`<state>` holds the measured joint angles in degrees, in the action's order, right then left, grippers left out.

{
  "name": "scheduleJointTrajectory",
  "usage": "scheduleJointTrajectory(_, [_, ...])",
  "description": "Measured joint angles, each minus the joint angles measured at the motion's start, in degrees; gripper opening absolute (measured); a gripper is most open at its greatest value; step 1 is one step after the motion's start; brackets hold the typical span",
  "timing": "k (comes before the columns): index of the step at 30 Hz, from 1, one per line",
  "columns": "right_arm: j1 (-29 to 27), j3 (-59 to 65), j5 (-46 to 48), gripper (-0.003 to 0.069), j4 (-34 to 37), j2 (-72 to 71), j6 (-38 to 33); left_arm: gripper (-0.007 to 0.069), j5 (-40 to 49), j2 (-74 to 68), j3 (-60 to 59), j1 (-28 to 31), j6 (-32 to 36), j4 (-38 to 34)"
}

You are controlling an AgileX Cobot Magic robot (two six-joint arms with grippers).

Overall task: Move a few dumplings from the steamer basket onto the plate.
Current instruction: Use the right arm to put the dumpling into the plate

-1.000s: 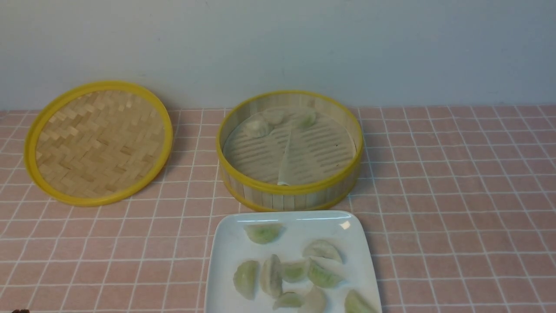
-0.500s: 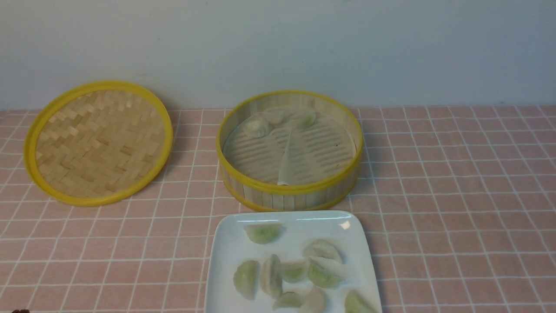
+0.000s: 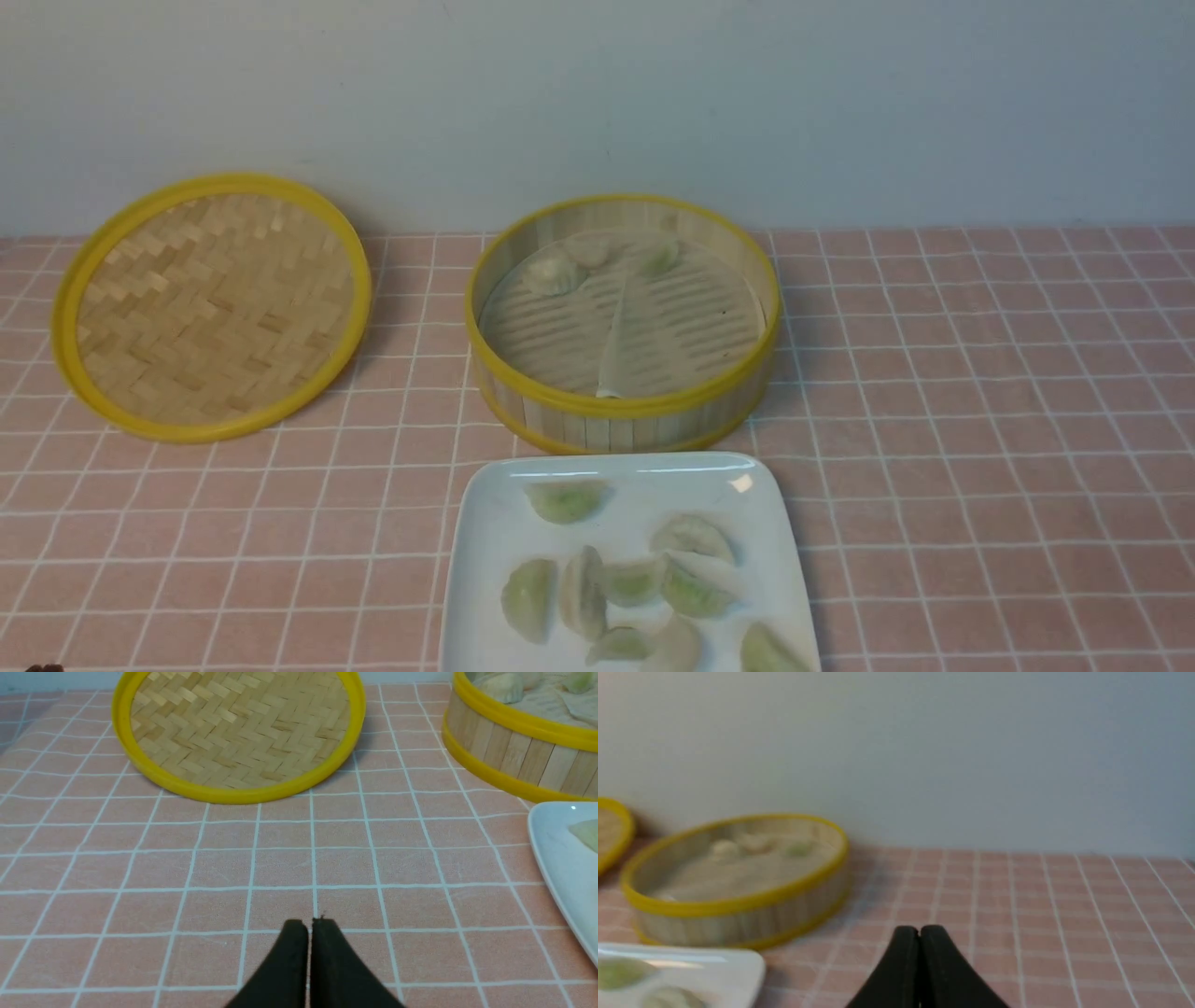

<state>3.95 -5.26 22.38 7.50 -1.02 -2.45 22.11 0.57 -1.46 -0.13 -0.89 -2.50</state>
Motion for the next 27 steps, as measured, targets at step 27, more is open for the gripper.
scheduleJointTrajectory(27, [-5.7, 6.3, 0.7, -0.0015, -0.2, 0.1, 0.0, -0.0006, 0.0, 0.0, 0.0, 0.0, 0.0, 0.0])
